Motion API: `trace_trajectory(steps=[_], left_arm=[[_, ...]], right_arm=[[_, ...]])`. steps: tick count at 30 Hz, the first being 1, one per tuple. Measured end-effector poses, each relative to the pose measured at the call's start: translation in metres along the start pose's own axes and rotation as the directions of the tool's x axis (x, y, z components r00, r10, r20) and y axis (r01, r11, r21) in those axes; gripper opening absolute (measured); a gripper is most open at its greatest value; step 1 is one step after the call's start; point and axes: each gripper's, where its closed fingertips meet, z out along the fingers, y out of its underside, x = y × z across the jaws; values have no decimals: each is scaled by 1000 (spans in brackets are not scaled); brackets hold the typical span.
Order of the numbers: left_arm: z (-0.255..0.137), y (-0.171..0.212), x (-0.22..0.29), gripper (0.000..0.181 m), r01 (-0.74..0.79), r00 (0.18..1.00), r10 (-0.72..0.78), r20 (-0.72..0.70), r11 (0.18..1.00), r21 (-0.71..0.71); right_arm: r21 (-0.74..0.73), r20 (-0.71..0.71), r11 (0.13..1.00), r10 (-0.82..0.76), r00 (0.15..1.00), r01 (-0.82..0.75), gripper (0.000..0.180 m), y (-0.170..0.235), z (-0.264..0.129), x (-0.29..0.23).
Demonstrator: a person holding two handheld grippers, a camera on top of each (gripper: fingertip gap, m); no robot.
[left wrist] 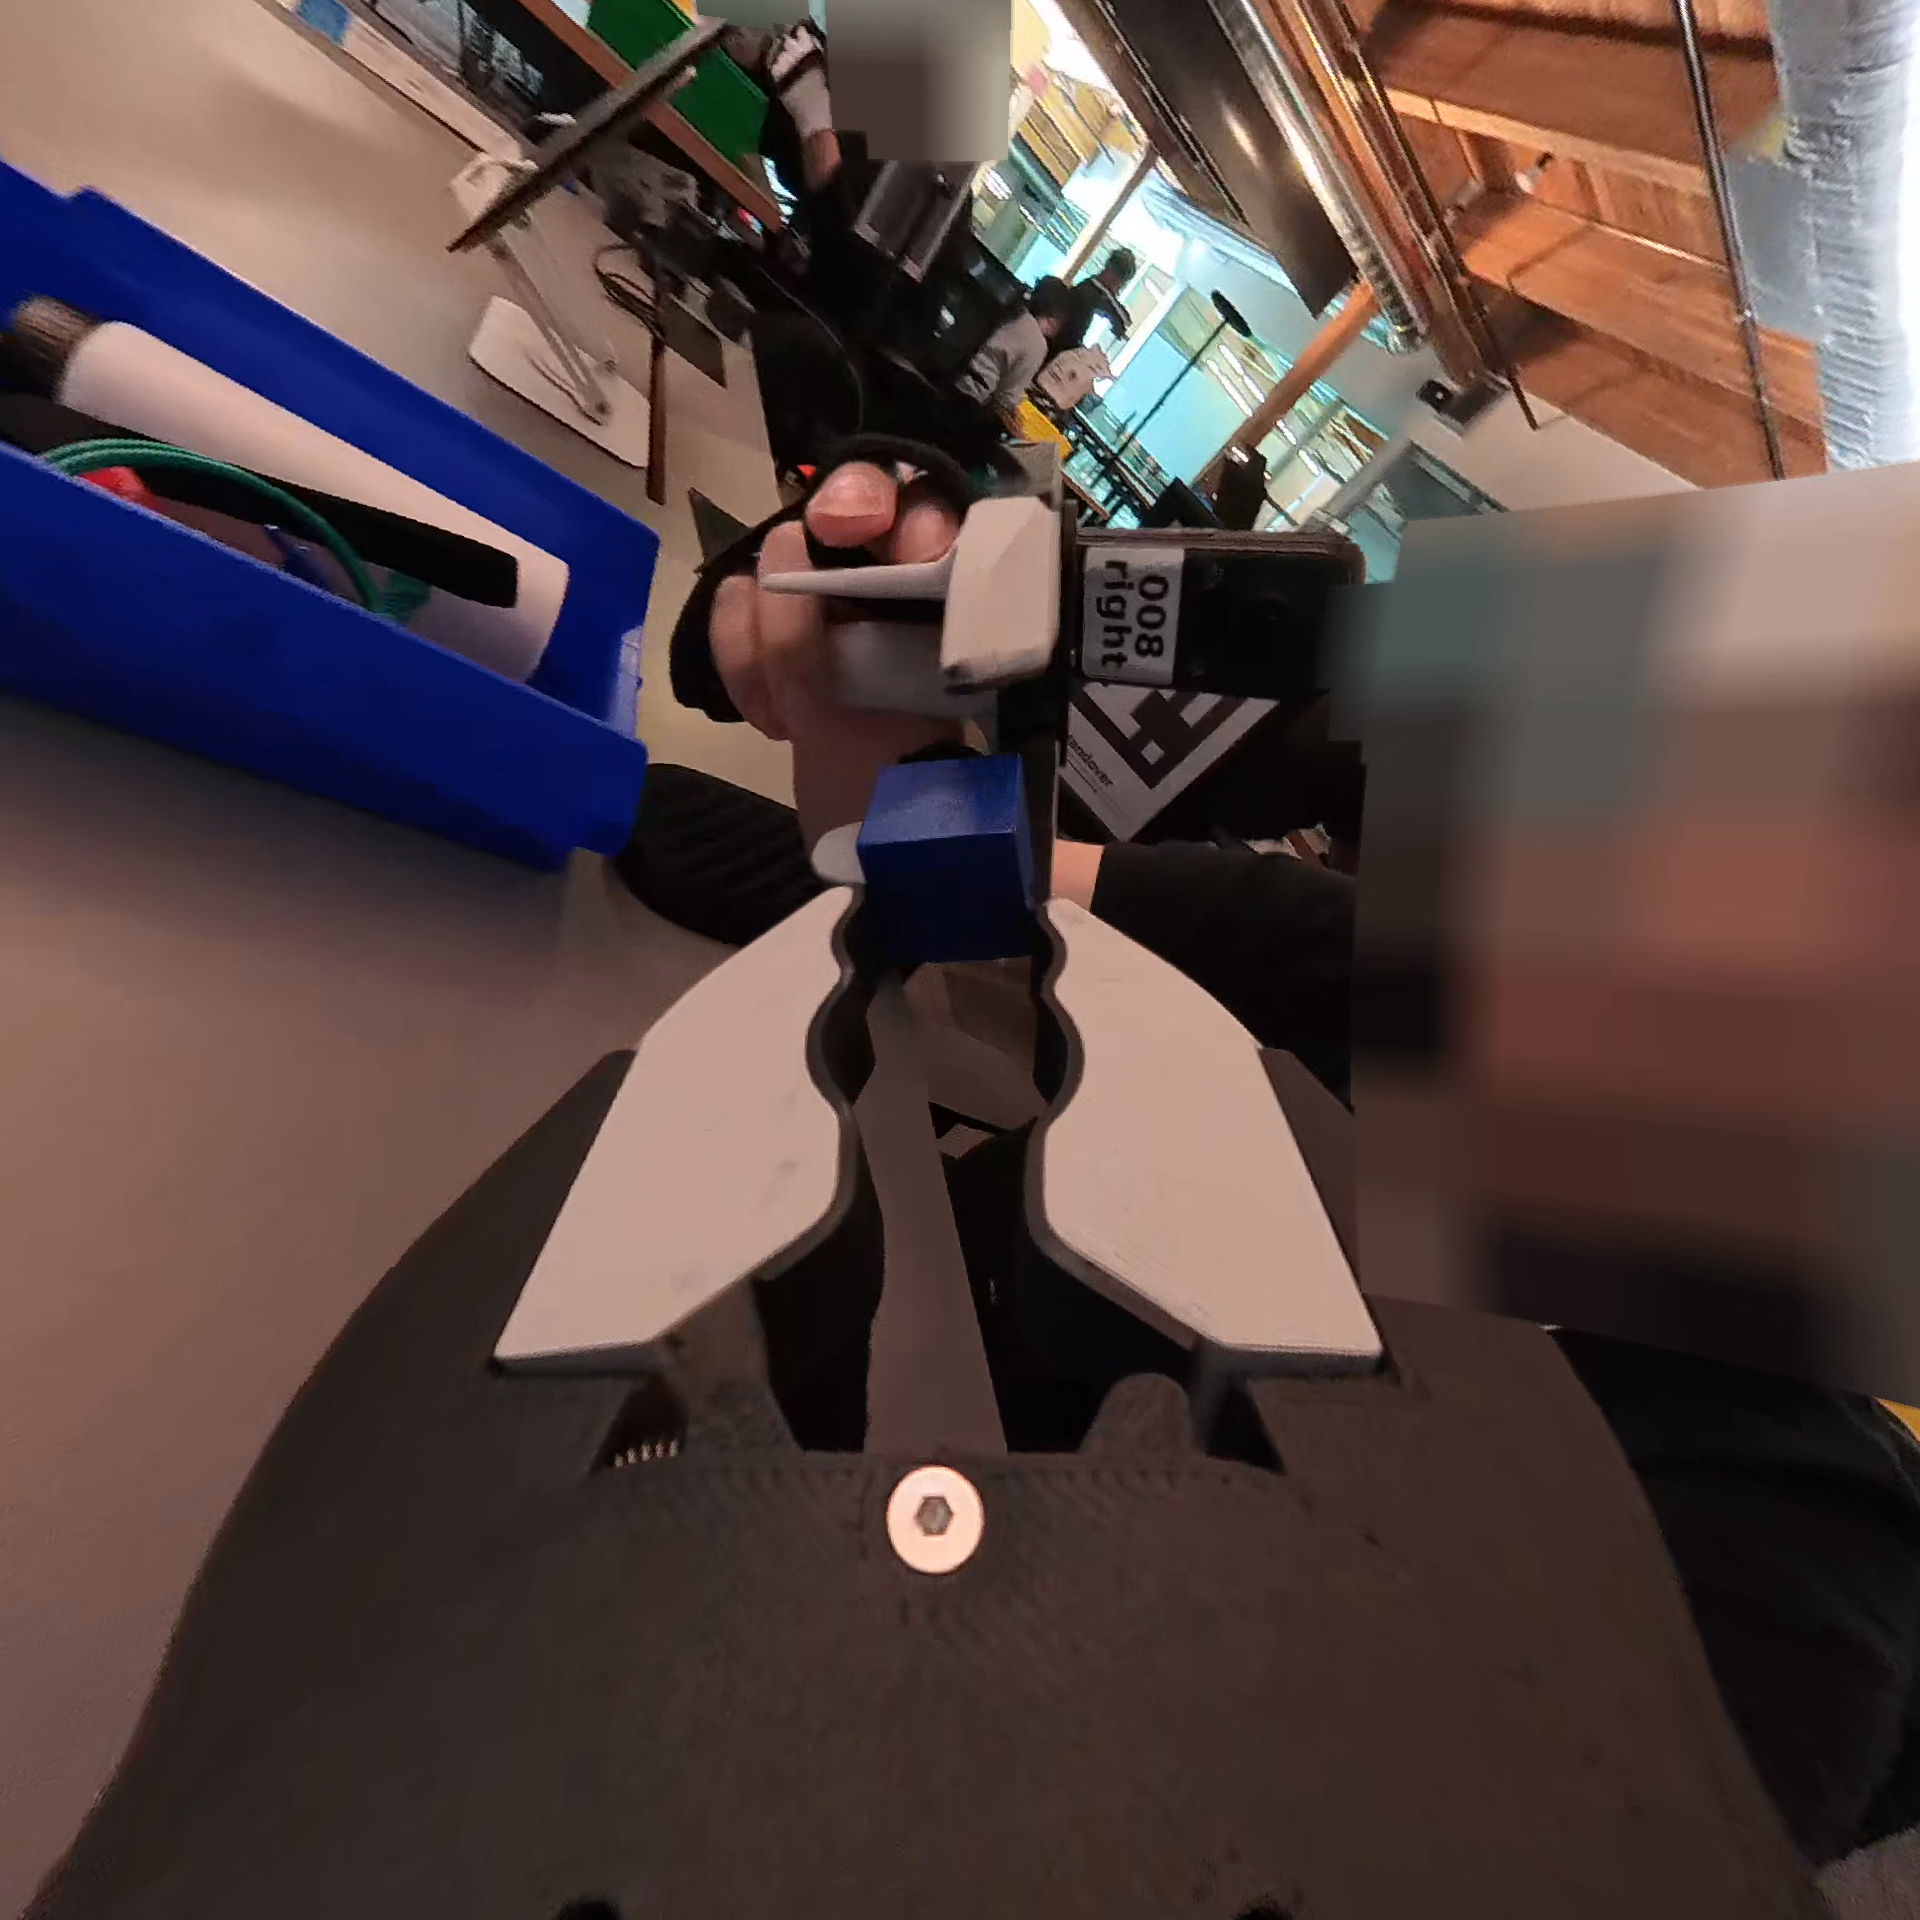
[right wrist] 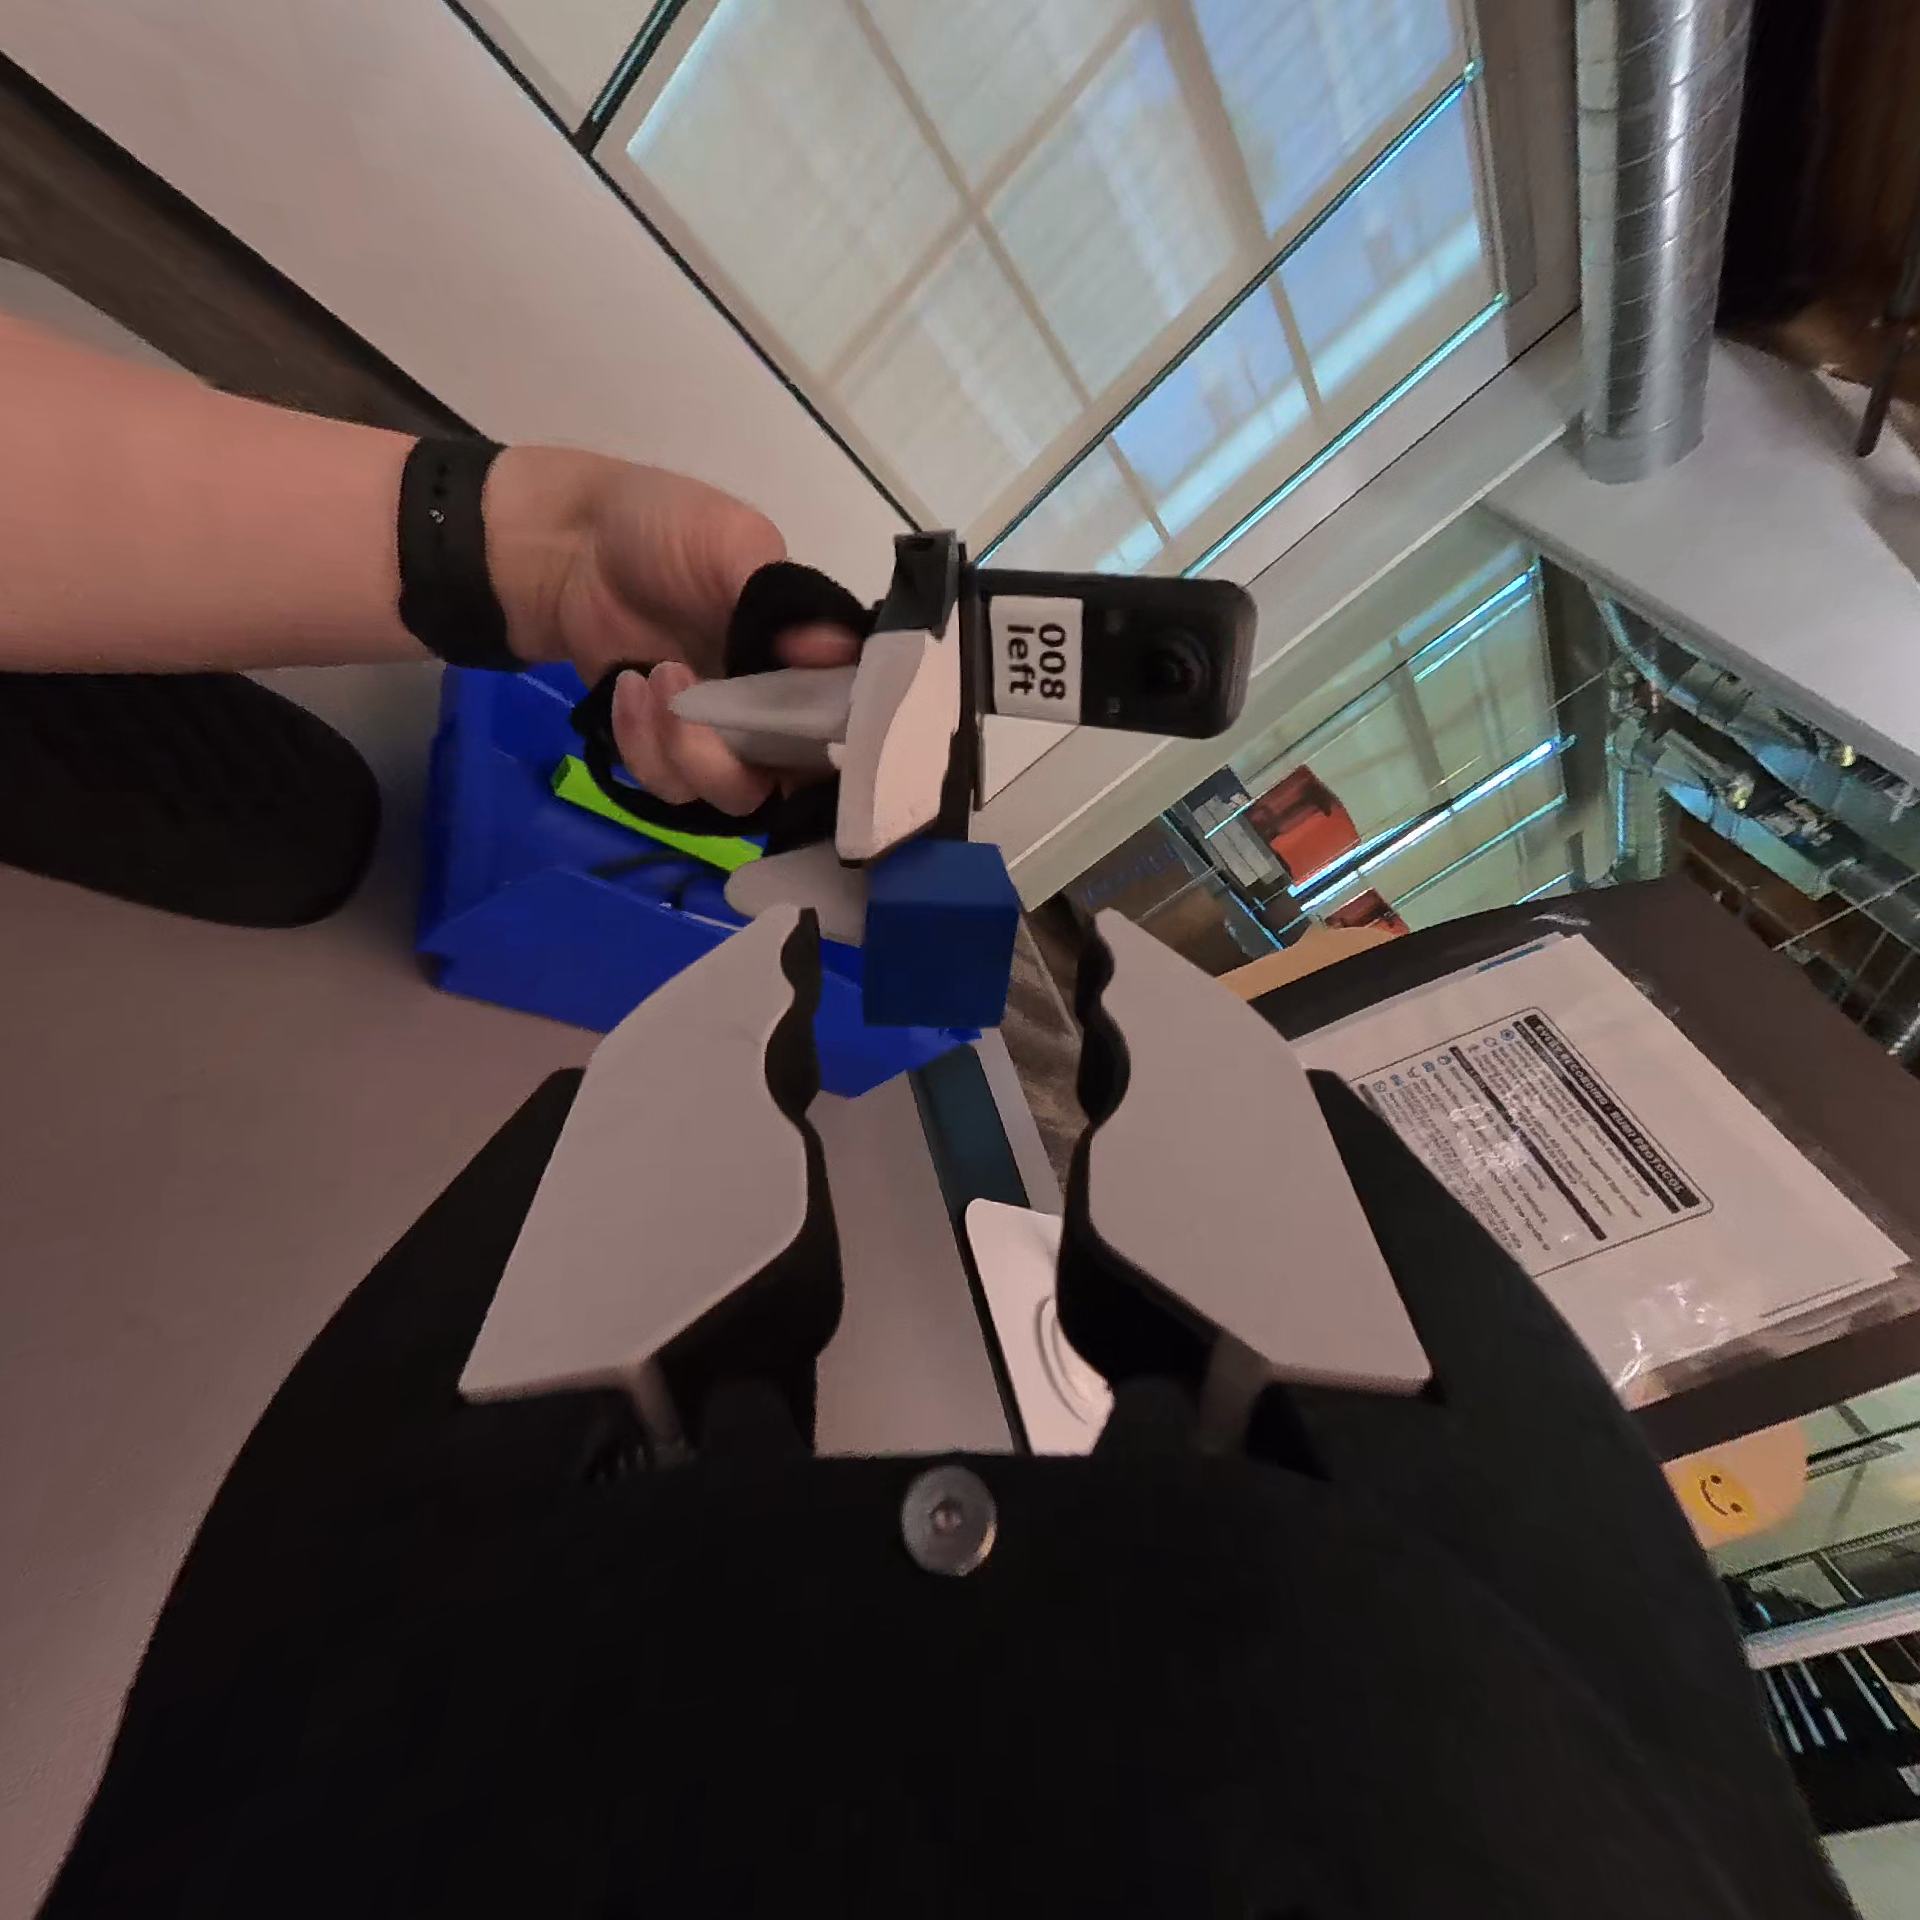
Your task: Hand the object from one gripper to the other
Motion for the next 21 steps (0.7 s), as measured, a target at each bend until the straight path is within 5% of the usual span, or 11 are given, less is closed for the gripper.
trace_trajectory(steps=[1,9,13,16,19,21], left_arm=[[4,1,3,27,-5,1000,5,-18,1000,-6],[12,-5,11,33,-123,992,123,-1,992,17],[-5,-28,-13,54,-400,874,362,325,915,56],[-19,-38,-24,73,-653,602,556,573,756,-48],[-21,-43,-25,69,-795,293,665,687,568,-211],[-14,-41,-26,68,-809,209,703,679,515,-284]], right_arm=[[-14,5,1000,1,1000,0,47,2,0,-1],[-1,40,1000,13,999,-13,30,1,-7,1],[28,82,949,311,947,-314,29,8,-13,18],[28,220,751,639,737,-659,30,12,-17,27],[-80,380,392,862,335,-917,29,14,-19,26],[-137,452,236,879,152,-962,29,13,-20,23]])
